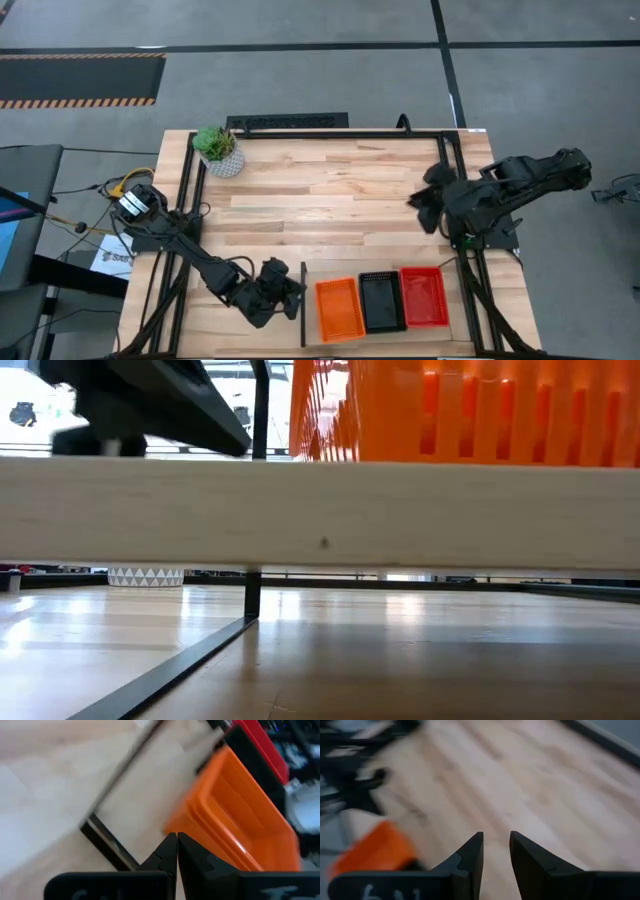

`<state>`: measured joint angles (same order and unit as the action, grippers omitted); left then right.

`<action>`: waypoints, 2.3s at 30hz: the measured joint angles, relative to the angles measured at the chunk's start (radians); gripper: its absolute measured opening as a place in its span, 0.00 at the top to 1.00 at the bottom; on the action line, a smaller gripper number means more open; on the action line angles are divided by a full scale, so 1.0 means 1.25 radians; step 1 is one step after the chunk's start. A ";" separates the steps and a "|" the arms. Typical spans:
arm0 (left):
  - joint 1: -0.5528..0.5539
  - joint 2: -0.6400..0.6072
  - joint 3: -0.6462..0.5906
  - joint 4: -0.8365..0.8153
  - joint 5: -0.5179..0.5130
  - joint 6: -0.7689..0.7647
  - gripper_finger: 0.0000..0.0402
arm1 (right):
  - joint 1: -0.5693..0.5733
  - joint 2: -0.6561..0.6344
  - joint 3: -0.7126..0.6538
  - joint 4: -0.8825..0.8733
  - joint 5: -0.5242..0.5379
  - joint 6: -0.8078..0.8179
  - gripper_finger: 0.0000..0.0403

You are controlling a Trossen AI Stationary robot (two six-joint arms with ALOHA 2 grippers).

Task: Stack baskets on shelf by color
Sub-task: Stack the orange bin on top of the orange bin on the shelf, then return to Home Position

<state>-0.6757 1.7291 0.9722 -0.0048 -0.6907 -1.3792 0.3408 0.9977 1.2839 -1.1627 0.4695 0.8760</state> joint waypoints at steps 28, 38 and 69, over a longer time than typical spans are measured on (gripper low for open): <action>-0.089 -0.168 0.000 -0.190 0.029 -0.123 1.00 | 0.089 0.630 0.152 0.514 -0.382 -0.367 0.71; -0.107 -0.168 0.000 -0.171 -0.004 -0.130 1.00 | 0.080 0.727 0.210 0.458 -0.375 -0.396 0.71; -0.101 -0.511 0.001 0.099 -0.059 0.348 1.00 | 0.081 0.383 0.328 0.277 -0.189 -0.564 0.71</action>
<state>-0.8024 1.0904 0.9737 0.1194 -0.7644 -0.9445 0.4416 1.4763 1.6943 -0.8170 0.2333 0.1714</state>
